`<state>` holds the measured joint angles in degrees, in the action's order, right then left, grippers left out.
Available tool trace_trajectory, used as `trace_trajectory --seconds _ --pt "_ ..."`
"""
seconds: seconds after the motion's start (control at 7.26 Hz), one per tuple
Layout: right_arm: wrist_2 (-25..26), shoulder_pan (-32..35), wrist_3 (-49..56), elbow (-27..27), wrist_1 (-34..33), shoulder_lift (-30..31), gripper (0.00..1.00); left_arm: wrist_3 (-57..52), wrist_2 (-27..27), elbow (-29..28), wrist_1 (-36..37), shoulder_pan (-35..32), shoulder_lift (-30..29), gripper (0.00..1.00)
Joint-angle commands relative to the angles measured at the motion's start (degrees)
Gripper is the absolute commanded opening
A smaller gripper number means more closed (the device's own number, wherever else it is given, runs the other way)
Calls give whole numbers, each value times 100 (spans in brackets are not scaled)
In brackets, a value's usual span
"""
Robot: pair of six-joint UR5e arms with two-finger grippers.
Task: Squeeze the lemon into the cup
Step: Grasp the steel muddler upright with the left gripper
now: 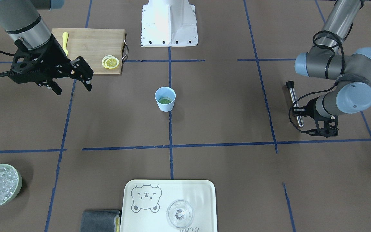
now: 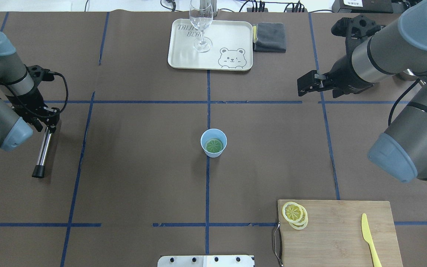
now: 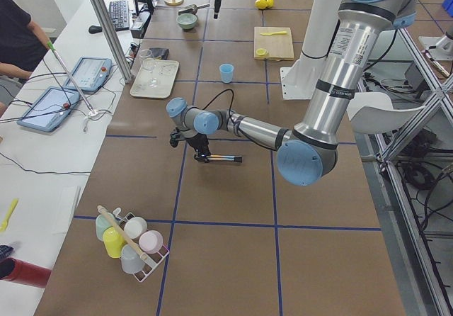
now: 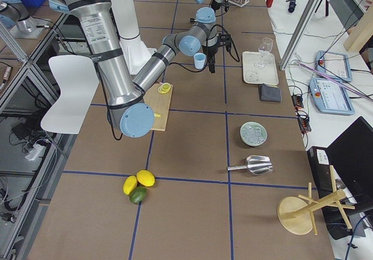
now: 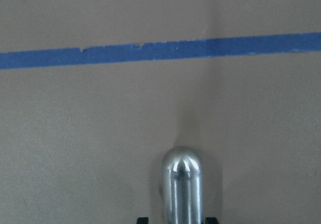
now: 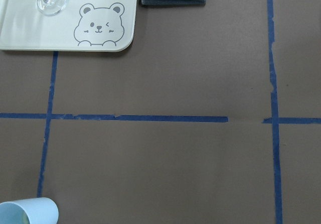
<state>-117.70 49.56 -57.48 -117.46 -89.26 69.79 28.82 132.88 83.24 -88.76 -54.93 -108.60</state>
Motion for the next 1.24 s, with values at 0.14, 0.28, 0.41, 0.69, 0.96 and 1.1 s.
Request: trace_trajectory --seconds 0.14,0.28,0.41,0.69,0.96,1.1 --pt "-68 53 0 -31 -4 0 100 1 1 -141 -185 0 -4 25" --pt "-69 62 0 -31 -4 0 100 62 -7 -133 -194 0 -4 0" --pt "-69 71 0 -40 -4 0 100 62 -7 -115 -194 0 5 0" --pt "-112 124 0 -49 -4 0 100 80 -77 443 -98 -78 84 0" --pt "-209 176 0 -49 -21 9 100 36 -191 1051 51 -578 102 0" --pt "-253 211 0 -83 -56 9 100 79 -853 1715 43 -650 111 0"
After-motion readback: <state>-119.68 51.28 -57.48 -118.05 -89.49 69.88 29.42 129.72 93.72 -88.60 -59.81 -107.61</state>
